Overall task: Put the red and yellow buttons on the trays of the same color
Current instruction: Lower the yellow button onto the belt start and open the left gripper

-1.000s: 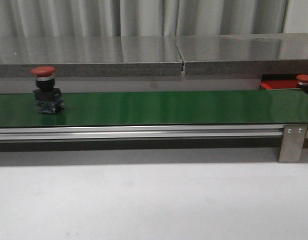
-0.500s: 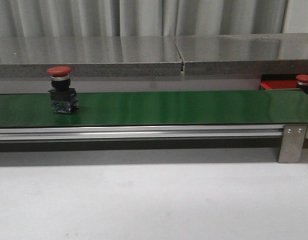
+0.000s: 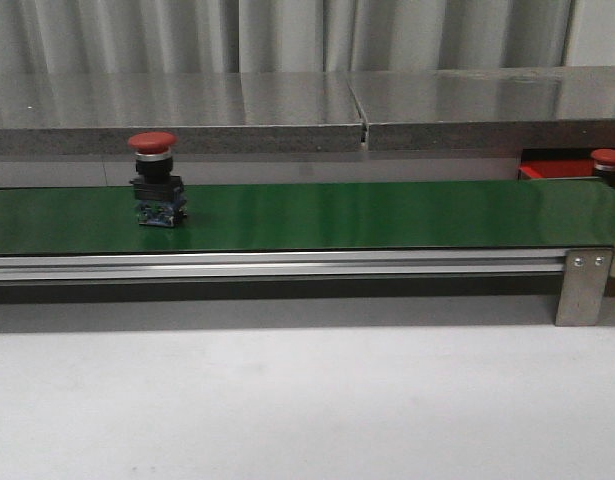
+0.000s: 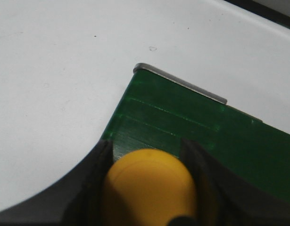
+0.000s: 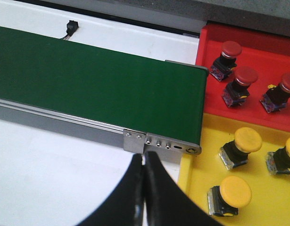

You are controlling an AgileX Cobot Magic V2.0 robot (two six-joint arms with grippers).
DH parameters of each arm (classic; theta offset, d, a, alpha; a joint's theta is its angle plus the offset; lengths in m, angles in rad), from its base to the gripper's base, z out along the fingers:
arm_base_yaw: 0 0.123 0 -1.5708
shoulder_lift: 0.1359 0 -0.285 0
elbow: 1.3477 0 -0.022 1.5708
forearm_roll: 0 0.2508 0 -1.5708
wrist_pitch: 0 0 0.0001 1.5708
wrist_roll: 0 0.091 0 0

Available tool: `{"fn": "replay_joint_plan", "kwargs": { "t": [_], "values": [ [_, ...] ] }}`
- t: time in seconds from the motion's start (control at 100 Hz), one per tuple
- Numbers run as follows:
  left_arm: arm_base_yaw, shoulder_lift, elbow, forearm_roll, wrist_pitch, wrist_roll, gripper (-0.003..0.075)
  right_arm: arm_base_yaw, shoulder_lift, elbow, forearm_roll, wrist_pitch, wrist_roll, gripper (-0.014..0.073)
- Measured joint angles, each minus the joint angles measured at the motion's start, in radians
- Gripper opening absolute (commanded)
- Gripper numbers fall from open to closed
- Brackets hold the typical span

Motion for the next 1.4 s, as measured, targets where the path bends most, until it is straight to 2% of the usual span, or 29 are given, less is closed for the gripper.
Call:
{"fn": "replay_joint_plan", "kwargs": {
  "t": [0.06,0.13,0.2,0.25,0.3,0.37,0.51,0.97,1.2,1.4],
  "values": [
    [-0.004,0.004,0.0,-0.007,0.0,0.0,0.0017,0.0,0.0,0.0,0.0,0.0,0.0,-0.0069],
    [-0.004,0.005,-0.002,-0.016,0.0,0.0,0.0122,0.0,0.0,0.0,0.0,0.0,0.0,-0.0069],
    [-0.006,0.005,-0.002,-0.022,0.0,0.0,0.0298,0.0,0.0,0.0,0.0,0.0,0.0,-0.0069],
    [-0.008,0.007,-0.002,-0.022,-0.003,0.0,0.0465,0.0,0.0,0.0,0.0,0.0,0.0,-0.0069],
    [-0.013,0.011,-0.002,-0.015,-0.004,0.002,0.06,0.0,0.0,0.0,0.0,0.0,0.0,-0.0069],
    [-0.023,0.018,-0.002,-0.011,-0.002,0.002,0.0721,0.0,0.0,0.0,0.0,0.0,0.0,-0.0069],
    [-0.055,0.024,0.0,-0.004,0.002,0.002,0.0674,0.0,0.0,0.0,0.0,0.0,0.0,-0.0069],
    [-0.139,-0.021,-0.072,0.079,0.052,0.004,0.0673,0.0,0.0,0.0,0.0,0.0,0.0,-0.0069],
    [-0.168,-0.127,-0.074,0.092,0.091,0.014,0.0673,0.0,0.0,0.0,0.0,0.0,0.0,-0.0069],
    [-0.214,-0.317,-0.027,0.092,0.095,0.027,0.0673,0.0,0.0,0.0,0.0,0.0,0.0,-0.0069]
  ]
}}
